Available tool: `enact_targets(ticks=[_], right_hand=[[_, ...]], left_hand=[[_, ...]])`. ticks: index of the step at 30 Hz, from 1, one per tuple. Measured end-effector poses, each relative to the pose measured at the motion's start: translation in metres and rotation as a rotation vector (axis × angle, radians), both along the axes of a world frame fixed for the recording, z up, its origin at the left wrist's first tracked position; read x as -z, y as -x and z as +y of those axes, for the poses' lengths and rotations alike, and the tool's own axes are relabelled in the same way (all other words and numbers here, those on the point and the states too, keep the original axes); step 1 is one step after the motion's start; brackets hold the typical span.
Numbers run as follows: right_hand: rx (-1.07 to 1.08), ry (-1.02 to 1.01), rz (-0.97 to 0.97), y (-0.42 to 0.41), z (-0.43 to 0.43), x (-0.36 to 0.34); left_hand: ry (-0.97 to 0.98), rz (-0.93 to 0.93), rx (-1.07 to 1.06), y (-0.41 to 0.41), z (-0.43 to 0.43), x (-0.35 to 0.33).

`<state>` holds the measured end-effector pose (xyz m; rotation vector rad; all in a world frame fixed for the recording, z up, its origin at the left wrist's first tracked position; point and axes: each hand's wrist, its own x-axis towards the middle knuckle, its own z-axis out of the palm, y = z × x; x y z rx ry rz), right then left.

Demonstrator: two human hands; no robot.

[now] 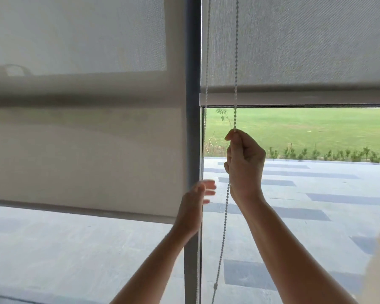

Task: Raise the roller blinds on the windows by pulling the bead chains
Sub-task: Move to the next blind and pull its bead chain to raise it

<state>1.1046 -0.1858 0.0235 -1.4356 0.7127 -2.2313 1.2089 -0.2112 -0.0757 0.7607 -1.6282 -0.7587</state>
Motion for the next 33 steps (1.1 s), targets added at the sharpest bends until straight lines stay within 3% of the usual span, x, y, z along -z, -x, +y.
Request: enact_targets(ticks=[5, 9, 17, 21, 24, 27, 33], right_hand=[[-0.027, -0.125, 0.025, -0.016, 0.006, 0.061], [-0.028, -0.221, 0.055, -0.023, 0.015, 0.110], [0.075, -0.283, 0.209, -0.015, 0.025, 0.193], [-0.016, -0.501, 0.359, 0.006, 0.016, 0.223], [-0.005, -0.583, 0.406, 0.024, 0.000, 0.191], [0.049, -0.415, 0.342, 0.028, -0.016, 0.106], [-0.369, 0.018, 0.185, 0.001, -0.008, -0.074]], left_hand=[[0.228, 0.119, 0.059, 0.012, 0.018, -0.131], [0.250, 0.206, 0.111, 0.029, 0.029, -0.174], [0.293, 0.355, -0.095, 0.038, 0.015, -0.084], [0.285, 0.283, -0.203, 0.036, 0.024, -0.032], [0.302, 0.230, -0.289, 0.027, 0.023, -0.004], [0.303, 0.199, -0.337, 0.028, 0.023, 0.010], [0.304, 0.112, -0.323, 0.048, 0.034, 0.044]])
